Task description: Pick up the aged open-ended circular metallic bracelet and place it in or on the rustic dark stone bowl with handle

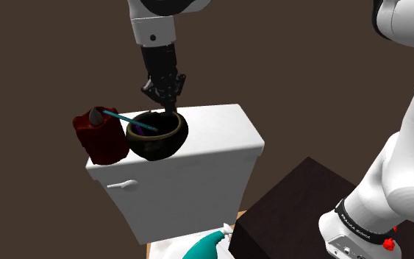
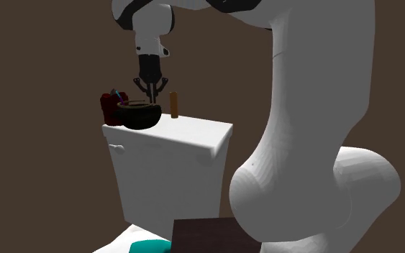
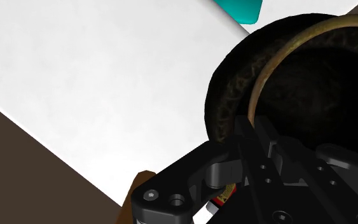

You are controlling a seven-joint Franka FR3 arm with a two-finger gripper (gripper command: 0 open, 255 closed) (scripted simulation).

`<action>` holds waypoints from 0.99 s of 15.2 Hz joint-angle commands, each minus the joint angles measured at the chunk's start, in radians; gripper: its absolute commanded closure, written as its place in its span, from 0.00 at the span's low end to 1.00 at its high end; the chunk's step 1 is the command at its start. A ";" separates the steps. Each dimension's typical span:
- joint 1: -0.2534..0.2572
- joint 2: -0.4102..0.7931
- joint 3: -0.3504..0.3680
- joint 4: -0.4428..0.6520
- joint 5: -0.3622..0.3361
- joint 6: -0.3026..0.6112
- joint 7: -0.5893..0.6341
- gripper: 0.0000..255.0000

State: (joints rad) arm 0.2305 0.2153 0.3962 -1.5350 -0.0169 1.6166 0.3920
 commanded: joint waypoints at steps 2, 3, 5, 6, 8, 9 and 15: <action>0.000 0.001 0.000 -0.002 -0.001 0.004 0.000 1.00; 0.000 0.001 0.000 -0.002 -0.001 0.004 0.000 1.00; 0.000 0.001 0.000 -0.002 -0.001 0.004 0.000 1.00; 0.000 0.001 0.000 -0.003 0.000 0.004 0.000 1.00; 0.000 0.001 0.000 -0.003 0.000 0.004 0.000 0.00; 0.000 0.001 0.000 -0.003 0.000 0.004 0.000 0.00; 0.010 0.034 0.001 0.141 -0.012 -0.109 0.007 0.00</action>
State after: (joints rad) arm 0.2378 0.2417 0.3970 -1.4327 -0.0265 1.5412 0.3972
